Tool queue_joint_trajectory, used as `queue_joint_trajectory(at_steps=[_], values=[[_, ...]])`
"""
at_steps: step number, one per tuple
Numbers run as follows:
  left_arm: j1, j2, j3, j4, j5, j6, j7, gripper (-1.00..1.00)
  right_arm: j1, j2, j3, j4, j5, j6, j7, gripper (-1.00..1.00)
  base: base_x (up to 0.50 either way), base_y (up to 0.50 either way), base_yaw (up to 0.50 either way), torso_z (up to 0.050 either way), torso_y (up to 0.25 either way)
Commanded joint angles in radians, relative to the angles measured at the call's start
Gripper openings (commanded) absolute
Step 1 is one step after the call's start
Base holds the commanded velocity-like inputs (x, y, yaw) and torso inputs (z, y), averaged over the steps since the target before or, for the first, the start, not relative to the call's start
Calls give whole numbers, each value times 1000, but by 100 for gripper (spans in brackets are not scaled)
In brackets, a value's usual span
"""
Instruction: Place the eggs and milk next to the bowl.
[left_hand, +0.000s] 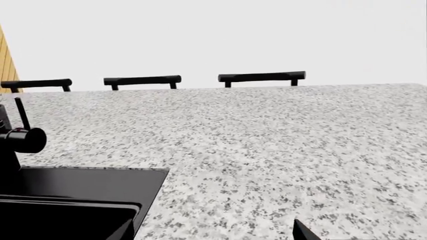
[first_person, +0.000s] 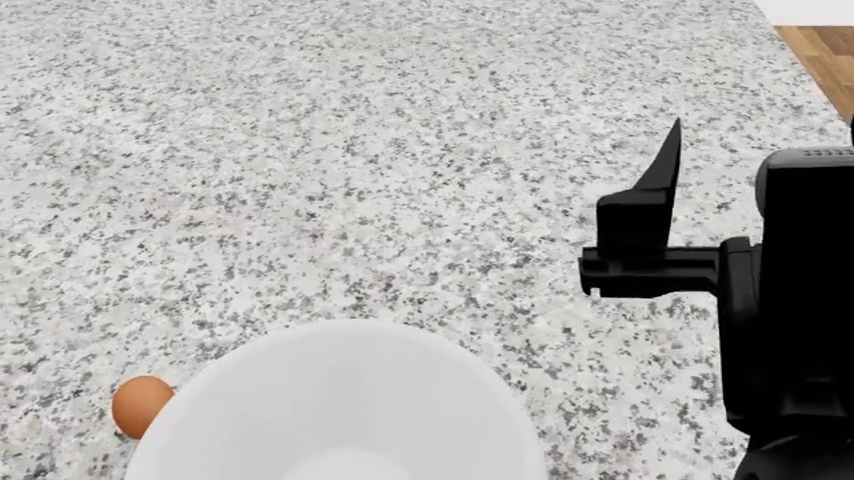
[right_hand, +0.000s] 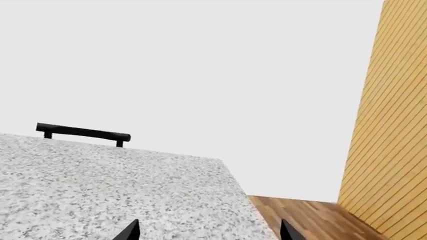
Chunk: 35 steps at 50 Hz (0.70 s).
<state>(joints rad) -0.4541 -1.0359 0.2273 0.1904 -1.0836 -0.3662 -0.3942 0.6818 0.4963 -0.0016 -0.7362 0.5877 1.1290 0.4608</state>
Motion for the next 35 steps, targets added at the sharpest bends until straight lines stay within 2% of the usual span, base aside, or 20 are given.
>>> queue_joint_trajectory(at_steps=[1, 17, 29, 35], values=[[-3, 24, -12, -14, 29, 3, 29, 100, 23, -63, 72, -20, -11, 117, 82, 100, 0, 0, 0, 0, 0], [6, 28, -9, -32, 46, 14, 41, 100, 12, -141, 166, -55, -31, 194, 218, 100, 0, 0, 0, 0, 0], [2, 24, -9, -28, 47, 7, 39, 100, 27, -173, 158, -60, -57, 279, 312, 100, 0, 0, 0, 0, 0], [3, 25, -11, -29, 44, 6, 39, 100, 47, -178, 145, -52, -88, 373, 392, 100, 0, 0, 0, 0, 0]])
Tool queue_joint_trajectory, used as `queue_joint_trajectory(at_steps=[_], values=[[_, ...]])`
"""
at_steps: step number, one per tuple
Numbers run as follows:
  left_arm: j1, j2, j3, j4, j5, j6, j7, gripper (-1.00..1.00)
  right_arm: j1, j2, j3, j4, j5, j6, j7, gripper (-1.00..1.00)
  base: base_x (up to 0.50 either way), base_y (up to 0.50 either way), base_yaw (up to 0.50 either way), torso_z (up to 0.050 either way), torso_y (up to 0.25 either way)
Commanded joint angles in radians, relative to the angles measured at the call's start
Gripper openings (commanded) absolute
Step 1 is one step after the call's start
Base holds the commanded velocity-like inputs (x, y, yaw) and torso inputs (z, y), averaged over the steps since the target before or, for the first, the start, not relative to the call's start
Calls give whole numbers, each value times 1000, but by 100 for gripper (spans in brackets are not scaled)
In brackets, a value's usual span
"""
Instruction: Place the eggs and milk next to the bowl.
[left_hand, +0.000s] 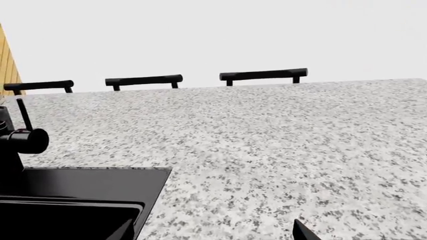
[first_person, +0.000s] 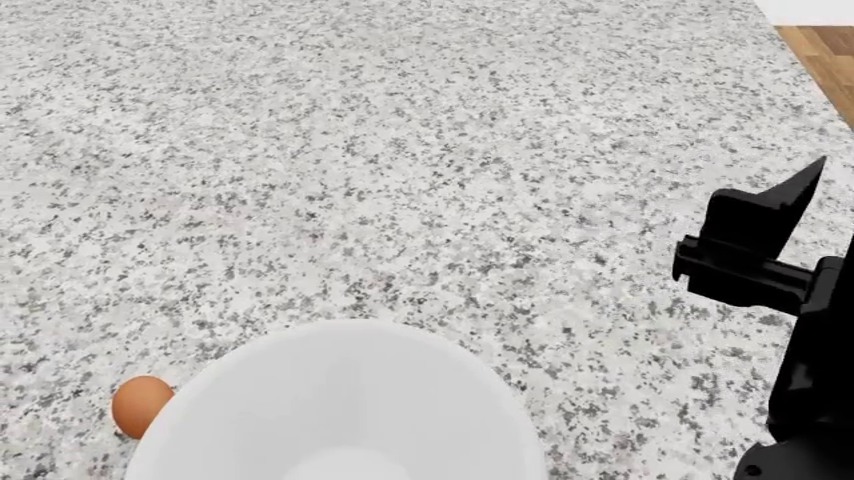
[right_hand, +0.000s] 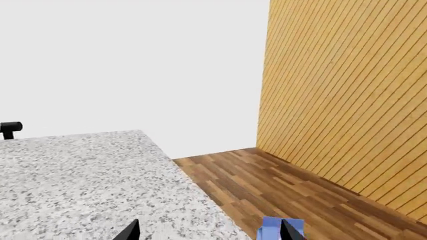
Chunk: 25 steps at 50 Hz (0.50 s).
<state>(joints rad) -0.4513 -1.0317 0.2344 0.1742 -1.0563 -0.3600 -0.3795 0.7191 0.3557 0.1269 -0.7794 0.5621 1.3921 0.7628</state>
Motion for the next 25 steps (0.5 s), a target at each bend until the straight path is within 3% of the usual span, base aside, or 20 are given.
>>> queue_joint_trajectory(at_steps=[1, 13, 25], values=[[0, 19, -18, -12, 19, 0, 24, 100, 10, -42, 23, -5, -68, 122, 103, 100, 0, 0, 0, 0, 0], [2, 20, -22, -11, 16, -3, 16, 100, -11, -54, 31, 16, -77, 138, 148, 100, 0, 0, 0, 0, 0], [1, 20, -24, -10, 14, -8, 12, 100, -21, -6, 24, 160, -98, 33, 116, 100, 0, 0, 0, 0, 0]])
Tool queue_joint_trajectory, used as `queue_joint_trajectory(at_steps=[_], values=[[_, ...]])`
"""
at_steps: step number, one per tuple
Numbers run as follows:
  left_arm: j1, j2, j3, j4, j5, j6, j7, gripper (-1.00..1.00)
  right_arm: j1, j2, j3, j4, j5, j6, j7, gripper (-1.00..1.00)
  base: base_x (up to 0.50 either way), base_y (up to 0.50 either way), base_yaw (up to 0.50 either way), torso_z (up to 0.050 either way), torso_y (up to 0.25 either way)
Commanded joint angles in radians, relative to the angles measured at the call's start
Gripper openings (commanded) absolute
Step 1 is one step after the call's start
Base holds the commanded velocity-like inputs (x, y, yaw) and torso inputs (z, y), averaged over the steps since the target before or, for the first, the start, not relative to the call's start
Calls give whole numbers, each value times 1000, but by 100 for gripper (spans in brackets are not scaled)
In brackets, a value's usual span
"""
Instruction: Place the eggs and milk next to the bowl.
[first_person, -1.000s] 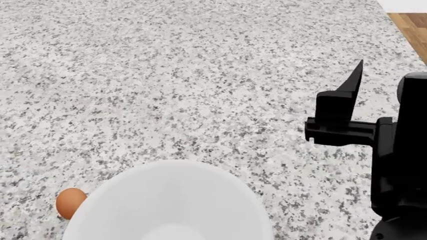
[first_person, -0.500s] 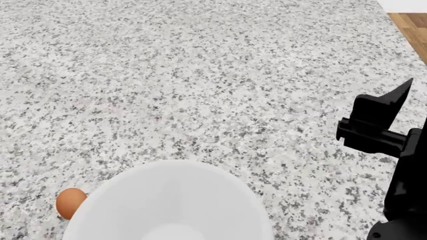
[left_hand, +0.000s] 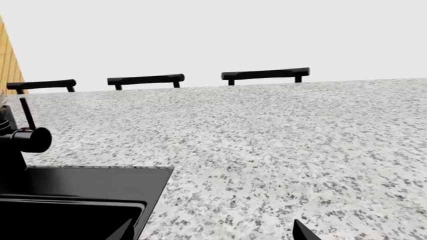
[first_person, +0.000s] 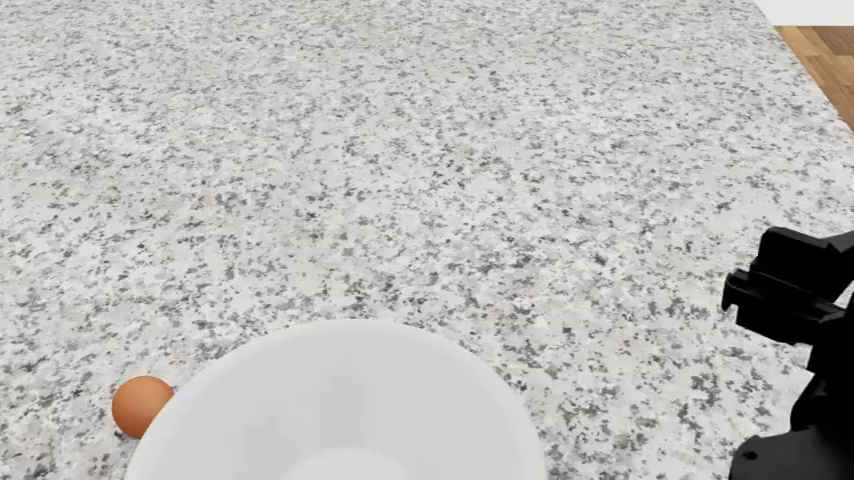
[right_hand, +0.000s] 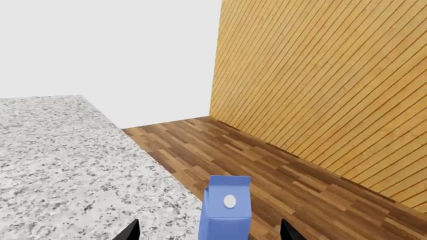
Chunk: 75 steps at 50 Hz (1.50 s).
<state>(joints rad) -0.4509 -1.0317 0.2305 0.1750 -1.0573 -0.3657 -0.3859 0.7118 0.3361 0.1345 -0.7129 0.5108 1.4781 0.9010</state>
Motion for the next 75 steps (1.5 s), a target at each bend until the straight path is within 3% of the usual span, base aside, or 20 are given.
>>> queue_joint_trajectory(at_steps=[1, 21, 75], values=[[1, 20, -20, -11, 15, -2, 18, 100, -11, 16, 14, 100, -48, -55, -24, 100, 0, 0, 0, 0, 0], [-3, 18, -18, -10, 13, -14, 19, 100, 45, 91, -66, 365, -98, -199, -85, 100, 0, 0, 0, 0, 0], [-13, 14, -14, -6, 6, -55, -8, 100, 159, 116, -151, 888, -186, -461, -172, 100, 0, 0, 0, 0, 0]])
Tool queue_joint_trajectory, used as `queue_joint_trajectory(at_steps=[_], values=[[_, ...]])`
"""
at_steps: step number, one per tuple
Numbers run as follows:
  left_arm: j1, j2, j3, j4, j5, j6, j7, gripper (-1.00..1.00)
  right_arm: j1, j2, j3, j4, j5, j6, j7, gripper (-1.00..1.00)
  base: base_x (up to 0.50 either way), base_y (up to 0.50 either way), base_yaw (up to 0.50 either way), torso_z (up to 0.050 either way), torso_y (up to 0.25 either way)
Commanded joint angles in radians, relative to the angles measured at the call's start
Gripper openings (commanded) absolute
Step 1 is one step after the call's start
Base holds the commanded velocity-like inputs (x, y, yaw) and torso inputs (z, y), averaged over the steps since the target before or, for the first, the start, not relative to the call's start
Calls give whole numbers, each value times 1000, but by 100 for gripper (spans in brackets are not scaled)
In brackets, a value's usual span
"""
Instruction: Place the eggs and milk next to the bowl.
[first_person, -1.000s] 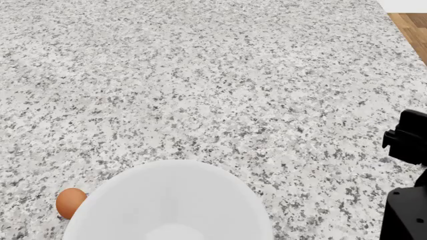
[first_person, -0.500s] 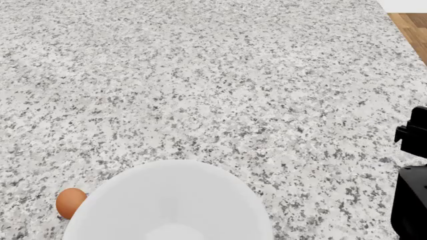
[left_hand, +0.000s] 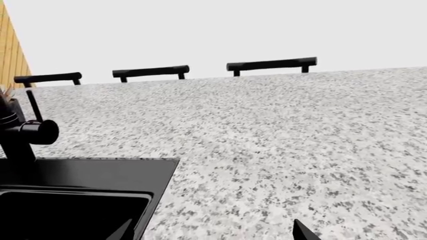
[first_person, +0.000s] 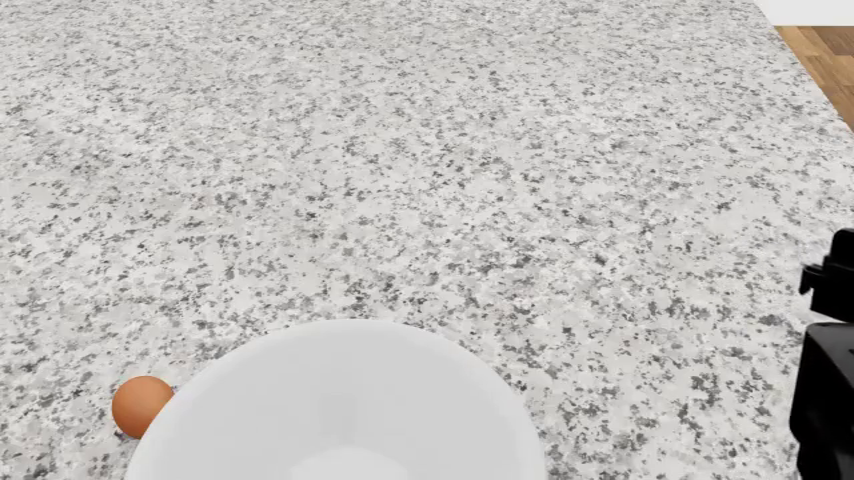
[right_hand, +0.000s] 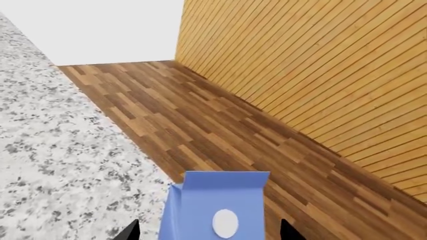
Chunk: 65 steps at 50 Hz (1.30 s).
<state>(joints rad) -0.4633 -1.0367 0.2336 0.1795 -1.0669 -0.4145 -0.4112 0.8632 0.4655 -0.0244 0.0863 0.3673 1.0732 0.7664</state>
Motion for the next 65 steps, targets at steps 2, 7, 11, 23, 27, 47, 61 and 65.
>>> queue_joint_trajectory(at_steps=[2, 7, 11, 23, 27, 47, 61, 65], values=[[-1, 19, -17, -11, 17, -6, 18, 100, 10, -13, 7, 109, -45, -70, -41, 100, 0, 0, 0, 0, 0], [-1, 19, -18, -10, 19, -6, 15, 100, 25, -12, 1, 157, -53, -92, -49, 100, 0, 0, 0, 0, 0], [0, 19, -18, -10, 21, -5, 15, 100, 37, -13, 0, 178, -53, -101, -54, 100, 0, 0, 0, 0, 0], [-1, 19, -17, -9, 23, -10, 12, 100, 17, -16, 29, 174, -45, -158, -58, 100, 0, 0, 0, 0, 0], [-2, 19, -17, -9, 21, -13, 10, 100, 12, -13, 29, 143, -44, -149, -52, -100, 0, 0, -1, 0, 0], [-5, 18, -16, -10, 18, -17, 28, 100, -58, 53, 9, -132, 34, -73, -145, -100, 0, 0, 0, 0, 0], [-4, 19, -19, -12, 11, -17, 33, 100, -102, 127, 6, -376, 163, -27, -296, -100, 0, 0, 0, 0, 0], [-3, 20, -21, -12, 10, -16, 31, 100, -102, 135, -6, -388, 171, -17, -308, -100, 0, 0, 0, 0, 0]])
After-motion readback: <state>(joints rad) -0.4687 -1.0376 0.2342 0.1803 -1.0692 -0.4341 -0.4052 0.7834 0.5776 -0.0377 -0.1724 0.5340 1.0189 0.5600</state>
